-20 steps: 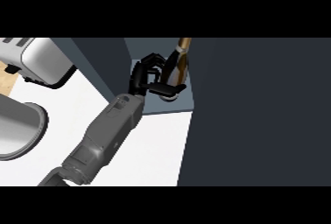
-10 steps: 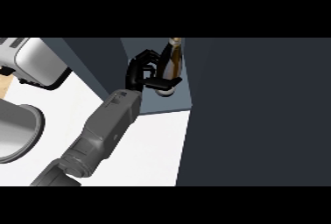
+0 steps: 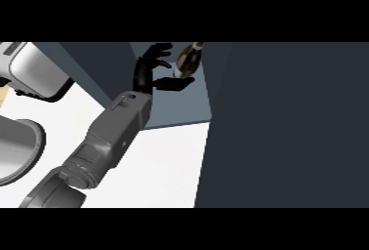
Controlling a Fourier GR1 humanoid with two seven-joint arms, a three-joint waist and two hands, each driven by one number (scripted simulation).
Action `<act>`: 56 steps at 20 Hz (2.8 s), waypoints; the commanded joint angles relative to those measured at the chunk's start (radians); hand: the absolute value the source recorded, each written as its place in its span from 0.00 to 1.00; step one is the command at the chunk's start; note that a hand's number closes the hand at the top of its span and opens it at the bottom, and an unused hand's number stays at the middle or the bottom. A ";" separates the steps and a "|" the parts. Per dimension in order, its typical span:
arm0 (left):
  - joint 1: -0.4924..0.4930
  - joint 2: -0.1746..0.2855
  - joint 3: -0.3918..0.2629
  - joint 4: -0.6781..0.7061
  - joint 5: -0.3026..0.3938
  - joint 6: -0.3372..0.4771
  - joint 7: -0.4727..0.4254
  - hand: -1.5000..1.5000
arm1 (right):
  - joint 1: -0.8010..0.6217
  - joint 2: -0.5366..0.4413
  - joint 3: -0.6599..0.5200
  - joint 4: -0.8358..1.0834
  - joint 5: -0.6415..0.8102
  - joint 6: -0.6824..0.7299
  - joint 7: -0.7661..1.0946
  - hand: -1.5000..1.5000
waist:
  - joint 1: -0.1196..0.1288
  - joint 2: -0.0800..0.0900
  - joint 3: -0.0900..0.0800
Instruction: Pick up the wine, place it into the cabinet and close the cabinet
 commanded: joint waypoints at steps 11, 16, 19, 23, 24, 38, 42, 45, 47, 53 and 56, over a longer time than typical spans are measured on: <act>-0.045 0.034 0.030 0.039 0.001 0.023 -0.053 0.00 | 0.074 -0.025 0.009 -0.122 -0.063 0.045 -0.018 0.00 | -0.011 0.006 -0.001; -0.063 0.037 0.062 0.006 0.027 -0.080 -0.089 0.00 | 0.064 -0.015 -0.015 -0.128 -0.075 0.040 -0.014 0.00 | -0.003 0.007 -0.002; -0.089 0.014 0.087 -0.012 0.051 -0.135 -0.082 1.00 | 0.097 -0.034 0.009 -0.156 -0.058 0.042 0.009 0.00 | 0.005 -0.007 -0.002; -0.074 -0.011 0.101 -0.031 0.061 -0.219 -0.136 1.00 | 0.089 -0.037 -0.011 -0.176 -0.056 0.039 0.028 0.00 | 0.029 -0.010 -0.002; -0.076 -0.007 0.107 -0.033 0.067 -0.257 -0.123 1.00 | 0.119 -0.030 -0.008 -0.152 -0.065 0.039 -0.004 0.00 | 0.032 -0.015 0.000; -0.093 -0.041 0.111 -0.088 0.081 -0.311 -0.056 0.00 | 0.176 -0.058 -0.066 -0.226 -0.076 0.025 0.040 0.00 | 0.084 -0.035 0.001; -0.006 -0.041 0.074 -0.142 0.101 -0.363 -0.057 0.00 | 0.217 -0.070 -0.053 -0.253 -0.060 0.024 0.033 0.00 | 0.083 -0.047 0.001; 0.049 -0.041 0.039 -0.197 0.124 -0.392 -0.070 0.00 | 0.171 -0.069 -0.095 -0.257 -0.075 0.020 0.058 0.00 | 0.091 -0.042 0.000; 0.048 -0.041 0.032 -0.260 0.136 -0.407 -0.014 0.00 | 0.160 -0.052 -0.074 -0.236 -0.060 0.000 0.088 0.00 | 0.116 -0.049 0.000; 0.251 -0.041 -0.090 -0.443 0.204 -0.406 -0.008 0.00 | 0.170 -0.042 -0.055 -0.235 -0.036 -0.020 0.088 0.00 | 0.122 -0.056 0.000; 0.321 -0.041 -0.113 -0.548 0.197 -0.403 0.030 0.00 | 0.171 -0.065 -0.084 -0.251 -0.046 -0.007 0.088 0.00 | 0.138 -0.055 0.000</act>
